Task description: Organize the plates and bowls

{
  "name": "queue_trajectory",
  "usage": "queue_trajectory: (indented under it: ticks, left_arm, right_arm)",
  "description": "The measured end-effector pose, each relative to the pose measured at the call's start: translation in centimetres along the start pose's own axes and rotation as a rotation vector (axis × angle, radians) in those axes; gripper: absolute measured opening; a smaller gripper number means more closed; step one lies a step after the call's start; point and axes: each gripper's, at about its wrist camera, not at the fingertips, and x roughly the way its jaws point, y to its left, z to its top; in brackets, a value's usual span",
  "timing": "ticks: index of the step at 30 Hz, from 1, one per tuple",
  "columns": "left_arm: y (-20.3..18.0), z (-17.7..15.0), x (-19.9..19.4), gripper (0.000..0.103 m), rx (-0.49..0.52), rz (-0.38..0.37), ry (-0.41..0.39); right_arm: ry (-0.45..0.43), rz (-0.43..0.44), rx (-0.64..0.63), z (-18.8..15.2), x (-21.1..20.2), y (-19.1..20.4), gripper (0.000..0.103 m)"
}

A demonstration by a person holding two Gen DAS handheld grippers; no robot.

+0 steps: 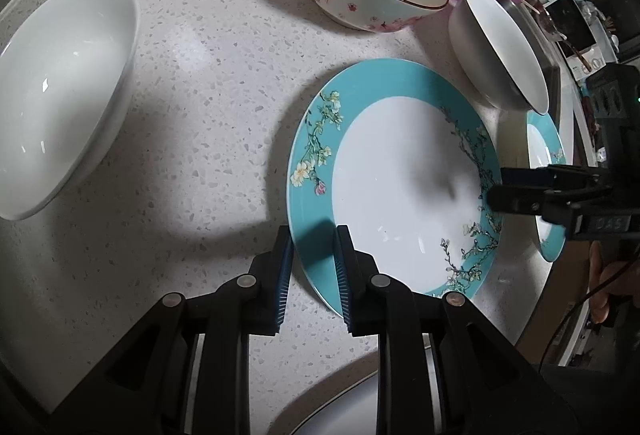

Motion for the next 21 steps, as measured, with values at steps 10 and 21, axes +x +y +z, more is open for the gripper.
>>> queue_trajectory:
  ticks: [10,21]
  left_arm:
    - [-0.8,0.2,-0.1,0.018,0.040,0.041,-0.010]
    - [-1.3,0.4,-1.1,0.017,0.033,0.047,-0.022]
  right_arm:
    - [-0.028,-0.099,-0.059,0.0,0.4,0.2,0.022]
    - [-0.057,-0.084,-0.037,0.8,0.2,0.4,0.021]
